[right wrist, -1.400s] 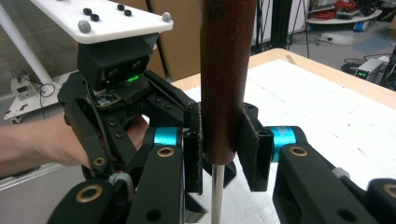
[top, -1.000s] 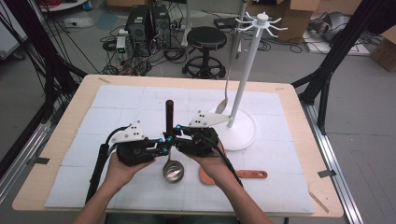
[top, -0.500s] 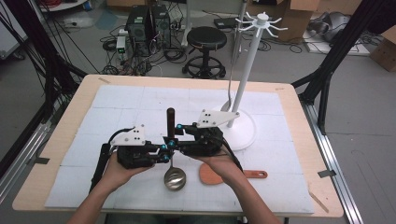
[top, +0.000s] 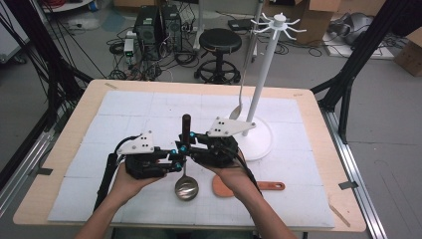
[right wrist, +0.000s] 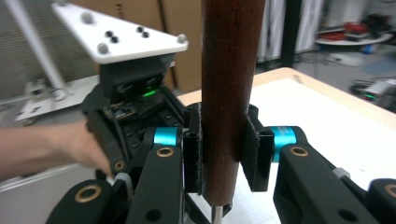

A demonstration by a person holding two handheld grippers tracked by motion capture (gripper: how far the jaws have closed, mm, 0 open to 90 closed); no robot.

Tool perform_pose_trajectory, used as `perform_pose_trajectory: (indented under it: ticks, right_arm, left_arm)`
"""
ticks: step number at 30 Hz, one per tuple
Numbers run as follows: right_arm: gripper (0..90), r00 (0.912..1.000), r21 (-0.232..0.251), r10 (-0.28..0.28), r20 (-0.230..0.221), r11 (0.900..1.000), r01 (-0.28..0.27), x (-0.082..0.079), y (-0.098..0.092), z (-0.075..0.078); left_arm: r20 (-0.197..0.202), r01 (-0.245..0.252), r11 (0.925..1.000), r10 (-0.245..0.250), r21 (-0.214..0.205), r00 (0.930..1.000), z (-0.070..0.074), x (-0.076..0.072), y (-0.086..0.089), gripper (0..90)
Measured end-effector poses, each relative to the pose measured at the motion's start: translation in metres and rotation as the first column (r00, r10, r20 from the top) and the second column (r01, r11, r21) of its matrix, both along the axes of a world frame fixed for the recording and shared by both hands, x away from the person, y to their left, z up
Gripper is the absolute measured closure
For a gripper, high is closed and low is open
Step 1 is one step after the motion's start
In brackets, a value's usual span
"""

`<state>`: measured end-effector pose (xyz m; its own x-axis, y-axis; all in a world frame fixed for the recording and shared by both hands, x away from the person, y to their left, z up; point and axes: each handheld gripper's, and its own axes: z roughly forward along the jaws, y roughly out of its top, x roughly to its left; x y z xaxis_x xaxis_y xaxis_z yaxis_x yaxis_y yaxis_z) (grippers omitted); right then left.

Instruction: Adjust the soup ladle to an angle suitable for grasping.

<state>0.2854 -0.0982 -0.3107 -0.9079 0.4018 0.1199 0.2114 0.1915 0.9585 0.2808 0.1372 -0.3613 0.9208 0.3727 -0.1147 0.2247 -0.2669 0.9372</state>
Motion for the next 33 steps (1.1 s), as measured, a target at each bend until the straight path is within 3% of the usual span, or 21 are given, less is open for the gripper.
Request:
perform_pose_trajectory:
  ticks: [4, 6, 9, 11, 15, 20, 24, 29, 33]
  right_arm:
    - [73.0, 0.9986, 0.024, -0.053, 0.006, 0.9983, 0.053, -0.002, 0.001, 0.003]
    - [73.1, 0.9979, 0.033, -0.064, 0.007, 0.9974, 0.064, -0.003, 0.000, 0.004]
    - [73.0, 0.9979, 0.040, -0.063, 0.009, 0.9972, 0.063, -0.004, -0.001, 0.006]
    - [72.6, 0.9991, 0.055, -0.042, -0.004, 0.9976, 0.042, -0.002, -0.002, 0.005]
    - [70.6, 0.9985, 0.085, 0.052, 0.016, 0.9950, -0.053, 0.001, -0.009, 0.007]
    - [70.5, 0.9894, 0.107, 0.141, 0.036, 0.9838, -0.144, 0.001, -0.014, 0.006]
    - [72.3, 0.9815, 0.119, 0.186, 0.046, 0.9745, -0.190, 0.000, -0.016, 0.004]
    - [72.9, 0.9867, 0.111, 0.154, 0.052, 0.9811, -0.159, -0.002, -0.016, 0.005]
    - [73.0, 0.9925, 0.093, 0.107, 0.059, 0.9893, -0.112, -0.003, -0.020, 0.006]
  left_arm:
    - [0.015, -0.024, 0.9997, 0.024, 0.005, 0.9996, 0.000, 0.000, -0.004, 75.6]
    - [0.022, -0.042, 0.9991, 0.041, 0.010, 0.9989, 0.000, -0.001, -0.006, 80.8]
    - [0.027, -0.021, 0.9997, 0.020, 0.010, 0.9994, 0.001, 0.000, -0.008, 83.1]
    - [0.023, 0.011, 0.9999, -0.011, 0.001, 0.9997, 0.003, 0.000, -0.008, 84.0]
    - [0.026, 0.088, 0.9961, -0.088, 0.004, 0.9958, 0.007, 0.000, -0.007, 84.3]
    - [0.024, 0.164, 0.9862, -0.163, -0.027, 0.9863, 0.010, 0.000, -0.006, 84.4]
    - [0.022, 0.188, 0.9818, -0.187, -0.028, 0.9820, 0.011, 0.001, -0.005, 84.3]
    - [0.019, 0.163, 0.9862, -0.162, -0.030, 0.9866, 0.011, 0.001, -0.005, 82.4]
    - [0.017, 0.130, 0.9914, -0.130, -0.006, 0.9913, 0.011, 0.001, -0.002, 69.6]
